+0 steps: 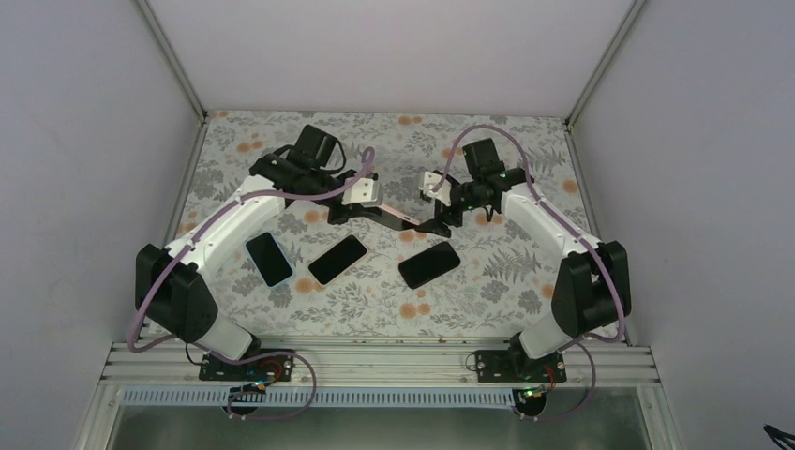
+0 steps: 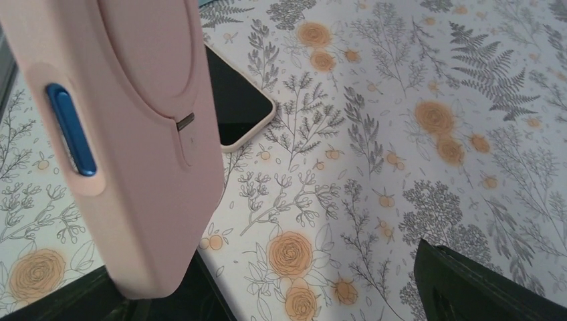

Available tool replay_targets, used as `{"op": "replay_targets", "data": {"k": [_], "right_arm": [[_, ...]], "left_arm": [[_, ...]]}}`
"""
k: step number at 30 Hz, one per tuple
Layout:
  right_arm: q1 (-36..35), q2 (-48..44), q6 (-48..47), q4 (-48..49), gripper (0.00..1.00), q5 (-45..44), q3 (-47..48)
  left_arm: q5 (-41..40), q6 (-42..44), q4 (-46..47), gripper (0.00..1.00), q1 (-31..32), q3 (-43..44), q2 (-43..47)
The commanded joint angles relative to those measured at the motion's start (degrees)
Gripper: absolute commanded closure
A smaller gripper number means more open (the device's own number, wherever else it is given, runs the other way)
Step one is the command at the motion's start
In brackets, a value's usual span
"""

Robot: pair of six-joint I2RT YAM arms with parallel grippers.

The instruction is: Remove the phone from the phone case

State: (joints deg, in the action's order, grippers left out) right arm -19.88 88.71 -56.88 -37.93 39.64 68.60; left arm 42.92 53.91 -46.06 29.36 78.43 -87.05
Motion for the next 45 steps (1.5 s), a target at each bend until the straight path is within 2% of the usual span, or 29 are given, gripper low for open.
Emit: {"op": "replay_targets", "data": {"k": [1, 11, 14, 18, 23, 26, 29, 33, 38, 45], "right_arm": [[1.0, 2.0, -3.9, 1.7, 0.02, -4.7, 2.8], [3.5, 4.9, -6.8, 0.3, 0.03, -7.1, 9.6], [4.2, 5.5, -6.1, 0.8, 0.03, -8.4, 11.7], [4.6, 5.8, -8.3, -6.7, 0.04, -5.7, 14.1], [3.8, -1.4, -10.1, -13.3, 0.07, 0.3, 7.1], [2.5, -6.4, -8.0, -13.4, 0.14, 3.2, 1.6], [1.7, -8.8, -6.8, -14.5, 0.23, 4.9, -0.5], [1.1, -10.5, -6.2, -15.9, 0.31, 7.5, -2.3], [-1.2, -12.1, -2.4, -11.2, 0.34, 7.8, -6.0], [-1.6, -11.2, -1.4, -10.7, 0.37, 6.8, -4.5]], "left_arm": [[12.7, 15.4, -9.3, 0.98, 0.4, 3.1, 4.0], [14.3, 22.4, -20.7, 0.98, 0.6, 6.5, 0.1], [13.8, 21.3, -20.1, 0.98, 0.7, 6.7, 0.0], [13.5, 20.3, -17.2, 0.98, 0.6, 6.0, 0.5], [13.6, 16.5, -8.5, 0.98, -0.1, 3.2, 1.4], [15.1, 15.2, -3.8, 0.98, -0.8, 1.6, 1.5], [15.6, 15.4, -4.2, 0.98, -0.8, 2.7, -0.3], [15.2, 15.8, -5.1, 0.98, -0.9, 3.5, -1.4], [15.2, 15.2, -3.5, 0.98, -0.8, 2.2, -0.5], [15.1, 15.8, -4.4, 0.98, -0.9, 2.4, -0.6]]}}
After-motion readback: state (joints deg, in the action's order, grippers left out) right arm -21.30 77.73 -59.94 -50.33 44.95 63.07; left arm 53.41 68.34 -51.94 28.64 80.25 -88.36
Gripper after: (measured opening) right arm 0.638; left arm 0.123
